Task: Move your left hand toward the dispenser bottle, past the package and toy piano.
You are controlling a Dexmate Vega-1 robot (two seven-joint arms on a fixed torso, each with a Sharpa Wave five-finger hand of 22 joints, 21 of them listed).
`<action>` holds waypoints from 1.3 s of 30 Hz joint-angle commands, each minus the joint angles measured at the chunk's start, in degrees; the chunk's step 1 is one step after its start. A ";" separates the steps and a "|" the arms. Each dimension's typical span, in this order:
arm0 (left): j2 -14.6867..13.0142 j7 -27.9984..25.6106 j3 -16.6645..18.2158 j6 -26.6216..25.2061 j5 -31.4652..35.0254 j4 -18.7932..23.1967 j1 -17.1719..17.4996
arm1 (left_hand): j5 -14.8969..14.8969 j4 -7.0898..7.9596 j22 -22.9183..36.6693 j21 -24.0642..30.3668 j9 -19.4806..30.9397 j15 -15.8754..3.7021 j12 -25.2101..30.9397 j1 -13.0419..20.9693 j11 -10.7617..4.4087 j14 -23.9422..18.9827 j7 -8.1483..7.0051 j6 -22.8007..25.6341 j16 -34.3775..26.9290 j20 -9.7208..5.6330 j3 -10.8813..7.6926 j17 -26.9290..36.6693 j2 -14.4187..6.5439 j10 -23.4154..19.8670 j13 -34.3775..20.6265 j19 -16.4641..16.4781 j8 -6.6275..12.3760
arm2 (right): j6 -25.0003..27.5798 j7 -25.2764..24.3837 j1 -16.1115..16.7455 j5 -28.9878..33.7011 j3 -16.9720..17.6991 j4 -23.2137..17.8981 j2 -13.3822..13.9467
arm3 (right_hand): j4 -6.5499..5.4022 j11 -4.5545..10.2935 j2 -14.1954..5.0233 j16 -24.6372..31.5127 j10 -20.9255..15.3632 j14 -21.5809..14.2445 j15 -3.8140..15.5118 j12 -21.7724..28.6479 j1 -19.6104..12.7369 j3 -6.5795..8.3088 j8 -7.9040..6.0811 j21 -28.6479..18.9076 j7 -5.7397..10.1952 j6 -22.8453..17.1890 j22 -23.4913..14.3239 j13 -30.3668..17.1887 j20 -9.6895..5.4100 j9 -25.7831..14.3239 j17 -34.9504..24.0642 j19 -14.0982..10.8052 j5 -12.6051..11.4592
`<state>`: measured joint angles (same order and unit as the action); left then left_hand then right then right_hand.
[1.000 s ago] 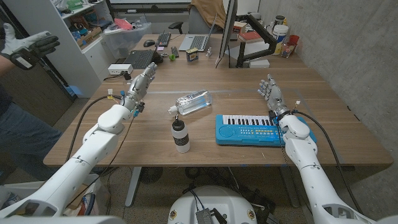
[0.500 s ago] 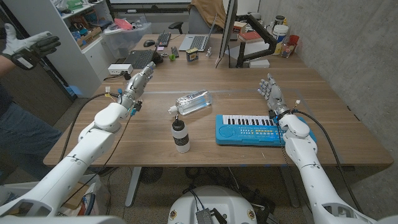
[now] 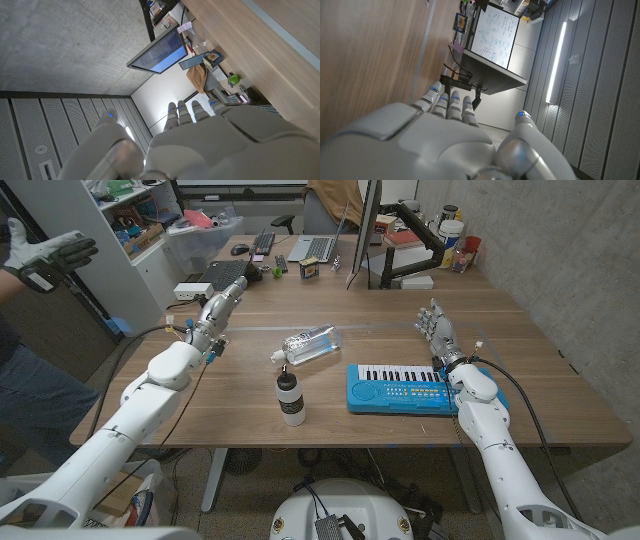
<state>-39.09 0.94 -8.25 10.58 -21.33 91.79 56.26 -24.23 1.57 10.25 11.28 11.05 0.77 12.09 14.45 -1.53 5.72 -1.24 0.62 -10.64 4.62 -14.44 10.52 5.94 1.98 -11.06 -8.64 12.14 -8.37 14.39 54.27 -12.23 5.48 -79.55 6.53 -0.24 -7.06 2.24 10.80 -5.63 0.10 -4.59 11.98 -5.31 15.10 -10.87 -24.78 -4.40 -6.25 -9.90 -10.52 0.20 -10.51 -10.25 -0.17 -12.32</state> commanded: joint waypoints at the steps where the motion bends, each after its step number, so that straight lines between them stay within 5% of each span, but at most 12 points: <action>1: -1.23 -0.53 0.90 -0.88 1.01 1.52 0.43 | -0.20 -0.11 0.34 0.34 0.13 0.15 0.05 0.90 -0.34 -0.17 -0.08 0.13 -0.33 0.17 0.21 0.16 -0.13 -0.03 -0.12 -0.20 -0.24 | -0.18 0.07 -0.13 -0.09 0.09 0.19 0.03 | 0.14 -0.14 -0.74 0.08 -0.28 -0.57 -0.06 0.40 -0.08 -0.10 -0.35 0.19 0.22 -0.47 -0.18 -0.21 0.16 -0.22 -0.16 -0.53 0.19; 39: -5.81 -0.47 2.16 -3.87 6.18 4.94 -0.45 | -0.16 -0.35 0.35 0.28 0.15 0.11 0.04 1.74 -0.48 -0.13 -0.20 0.06 -0.31 0.49 0.51 0.16 -0.38 -0.10 -0.13 -0.50 -0.31 | 0.43 -0.48 -0.60 1.09 -0.60 -0.50 0.29 | 0.25 -0.25 -0.93 0.05 -0.32 -0.64 -0.10 0.38 -0.04 -0.37 -0.29 1.13 0.27 -0.49 -0.21 -0.21 0.16 -0.22 -0.16 -0.90 0.22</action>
<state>-43.79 0.21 -6.39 7.45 -16.26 96.07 56.03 -24.23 1.35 10.25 11.28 11.04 0.77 12.09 15.50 -1.53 5.72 -1.24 0.61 -10.64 4.92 -14.21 10.52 5.49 1.98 -11.06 -8.94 11.85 -8.32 14.19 53.78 -11.54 5.00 -79.86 6.73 -0.01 -7.05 1.71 10.80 -5.62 -0.21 -4.29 11.98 -5.24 14.87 -10.87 -23.72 -4.40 -6.24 -10.00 -10.52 0.30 -10.51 -10.25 -0.68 -12.32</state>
